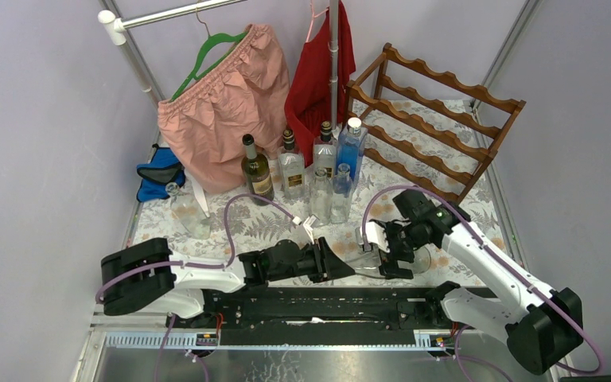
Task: Put the wine bottle on the wine rack
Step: Pick up the wine bottle from the center of the board.
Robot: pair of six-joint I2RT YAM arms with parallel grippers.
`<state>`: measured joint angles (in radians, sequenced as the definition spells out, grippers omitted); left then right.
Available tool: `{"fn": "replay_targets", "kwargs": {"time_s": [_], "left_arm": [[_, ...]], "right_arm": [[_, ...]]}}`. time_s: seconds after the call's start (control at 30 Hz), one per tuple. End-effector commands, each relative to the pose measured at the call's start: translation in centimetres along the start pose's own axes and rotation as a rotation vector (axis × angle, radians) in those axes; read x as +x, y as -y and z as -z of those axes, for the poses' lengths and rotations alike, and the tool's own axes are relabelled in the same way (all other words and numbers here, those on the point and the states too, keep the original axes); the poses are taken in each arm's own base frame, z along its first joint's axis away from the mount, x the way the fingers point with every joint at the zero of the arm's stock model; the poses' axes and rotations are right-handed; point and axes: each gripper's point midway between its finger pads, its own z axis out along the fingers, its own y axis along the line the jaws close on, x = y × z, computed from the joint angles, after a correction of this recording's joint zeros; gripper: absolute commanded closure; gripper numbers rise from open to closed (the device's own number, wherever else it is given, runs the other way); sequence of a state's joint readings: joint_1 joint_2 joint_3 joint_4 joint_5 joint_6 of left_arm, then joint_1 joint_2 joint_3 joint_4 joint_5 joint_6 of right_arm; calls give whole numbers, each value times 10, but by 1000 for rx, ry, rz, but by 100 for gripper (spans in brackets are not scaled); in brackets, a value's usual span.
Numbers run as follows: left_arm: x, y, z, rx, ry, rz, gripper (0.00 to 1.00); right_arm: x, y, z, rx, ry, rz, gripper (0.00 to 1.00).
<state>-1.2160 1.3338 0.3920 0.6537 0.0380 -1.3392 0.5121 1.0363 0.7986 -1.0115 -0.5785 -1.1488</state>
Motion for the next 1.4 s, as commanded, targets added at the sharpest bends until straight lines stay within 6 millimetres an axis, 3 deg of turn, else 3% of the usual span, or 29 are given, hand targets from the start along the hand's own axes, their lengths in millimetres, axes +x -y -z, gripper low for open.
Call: {"fn": "replay_targets", "kwargs": {"time_s": [0.0, 0.2, 0.33, 0.4, 0.47, 0.5, 0.63, 0.7, 0.8, 1.13, 1.37], "left_arm": [[-24, 92, 8, 339, 79, 17, 100], [-20, 92, 7, 354, 59, 13, 100], [-17, 92, 7, 361, 36, 6, 100], [-14, 87, 8, 352, 17, 8, 98], [-11, 82, 9, 350, -6, 13, 88], [-10, 78, 10, 348, -18, 21, 79], [-2, 69, 11, 343, -76, 25, 50], [3, 65, 12, 340, -106, 20, 36], [9, 60, 12, 331, -146, 17, 27], [28, 27, 10, 249, -261, 85, 31], [31, -3, -3, 71, -277, 123, 32]], "right_arm": [[4, 16, -8, 110, -9, 35, 0], [16, 18, -21, 150, -27, 114, 2], [22, 16, -28, 137, -27, 185, 20], [23, 17, -28, 136, -35, 225, 36], [21, 19, -26, 141, -35, 267, 62], [20, 20, -25, 147, -33, 289, 70], [15, 23, -22, 150, -28, 372, 83], [11, 26, -20, 157, -26, 410, 87], [5, 32, -16, 172, -20, 457, 90], [-16, 48, -1, 201, -22, 614, 91], [-16, 49, 4, 189, -75, 664, 91]]}}
